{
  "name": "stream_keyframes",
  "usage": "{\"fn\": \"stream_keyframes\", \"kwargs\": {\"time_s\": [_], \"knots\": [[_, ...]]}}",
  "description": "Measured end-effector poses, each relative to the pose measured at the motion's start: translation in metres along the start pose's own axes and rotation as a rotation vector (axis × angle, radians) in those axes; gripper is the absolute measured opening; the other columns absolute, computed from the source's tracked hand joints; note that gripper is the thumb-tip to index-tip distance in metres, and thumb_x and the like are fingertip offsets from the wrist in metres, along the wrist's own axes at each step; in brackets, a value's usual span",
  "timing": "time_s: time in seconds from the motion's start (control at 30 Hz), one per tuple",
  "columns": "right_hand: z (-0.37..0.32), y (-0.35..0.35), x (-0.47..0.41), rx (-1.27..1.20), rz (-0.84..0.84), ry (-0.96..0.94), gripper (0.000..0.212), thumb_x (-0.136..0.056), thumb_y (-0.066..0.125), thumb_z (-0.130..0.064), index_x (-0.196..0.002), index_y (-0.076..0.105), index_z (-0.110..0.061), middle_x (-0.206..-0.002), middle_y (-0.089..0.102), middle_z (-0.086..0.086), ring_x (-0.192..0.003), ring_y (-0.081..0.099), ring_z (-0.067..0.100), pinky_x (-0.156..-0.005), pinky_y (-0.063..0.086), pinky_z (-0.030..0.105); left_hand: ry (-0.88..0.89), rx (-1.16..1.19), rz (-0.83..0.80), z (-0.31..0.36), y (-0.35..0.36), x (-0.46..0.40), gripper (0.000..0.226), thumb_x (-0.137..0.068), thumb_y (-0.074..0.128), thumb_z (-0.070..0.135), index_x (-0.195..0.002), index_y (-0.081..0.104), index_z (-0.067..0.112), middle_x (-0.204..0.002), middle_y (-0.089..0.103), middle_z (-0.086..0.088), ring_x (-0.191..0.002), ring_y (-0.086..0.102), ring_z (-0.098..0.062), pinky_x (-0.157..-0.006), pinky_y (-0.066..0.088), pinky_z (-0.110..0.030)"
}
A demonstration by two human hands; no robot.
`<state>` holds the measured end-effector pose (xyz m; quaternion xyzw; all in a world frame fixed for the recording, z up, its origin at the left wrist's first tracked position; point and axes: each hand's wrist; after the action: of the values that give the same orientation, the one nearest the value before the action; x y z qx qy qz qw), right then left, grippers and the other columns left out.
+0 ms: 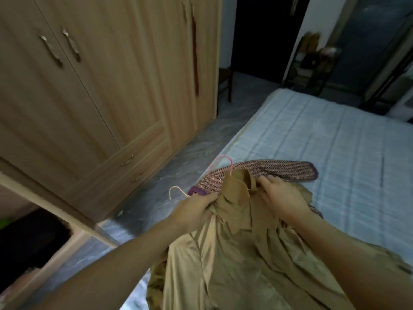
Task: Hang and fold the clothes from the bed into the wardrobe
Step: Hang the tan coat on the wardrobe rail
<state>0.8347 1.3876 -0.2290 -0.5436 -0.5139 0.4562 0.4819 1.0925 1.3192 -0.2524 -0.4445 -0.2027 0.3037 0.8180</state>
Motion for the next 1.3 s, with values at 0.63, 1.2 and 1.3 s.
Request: {"fn": "stream_keyframes", "kwargs": {"time_s": [0.63, 1.2, 1.3], "knots": [[-0.136, -0.271, 0.013, 0.198, 0.442, -0.371, 0.023, -0.099, 0.032, -0.035, -0.122, 0.036, -0.03, -0.099, 0.049, -0.01, -0.072, 0.046, 0.005, -0.059, 0.039, 0.022, -0.002, -0.478, 0.412, 0.084, -0.327, 0.143, 0.025, -0.095, 0.047, 0.029, -0.113, 0.06, 0.041, -0.11, 0.065, 0.021, -0.102, 0.059, -0.007, -0.077, 0.051, -0.036], [-0.472, -0.31, 0.028, 0.045, 0.569, -0.71, 0.024, -0.098, 0.035, -0.038, -0.12, 0.031, -0.028, -0.078, 0.044, -0.015, -0.059, 0.043, 0.002, -0.051, 0.031, 0.018, -0.501, -0.752, 0.707, 0.01, -0.456, 0.478, 0.038, -0.098, 0.037, 0.024, -0.128, 0.05, 0.043, -0.119, 0.057, 0.017, -0.11, 0.056, -0.013, -0.075, 0.048, -0.038], [-0.53, -0.311, 0.04, 0.018, 0.626, -0.781, 0.017, -0.098, 0.034, -0.035, -0.113, 0.036, -0.027, -0.088, 0.056, -0.01, -0.069, 0.058, 0.013, -0.056, 0.036, 0.026, -0.58, -0.782, 0.736, 0.0, -0.473, 0.531, 0.037, -0.098, 0.034, 0.023, -0.127, 0.049, 0.041, -0.116, 0.056, 0.014, -0.107, 0.056, -0.016, -0.069, 0.043, -0.036]]}}
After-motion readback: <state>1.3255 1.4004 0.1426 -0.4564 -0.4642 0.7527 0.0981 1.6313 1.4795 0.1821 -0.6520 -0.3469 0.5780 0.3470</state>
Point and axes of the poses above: each hand's wrist, its own x-axis away from the middle knuckle, its own y-axis out of the palm, z = x × y
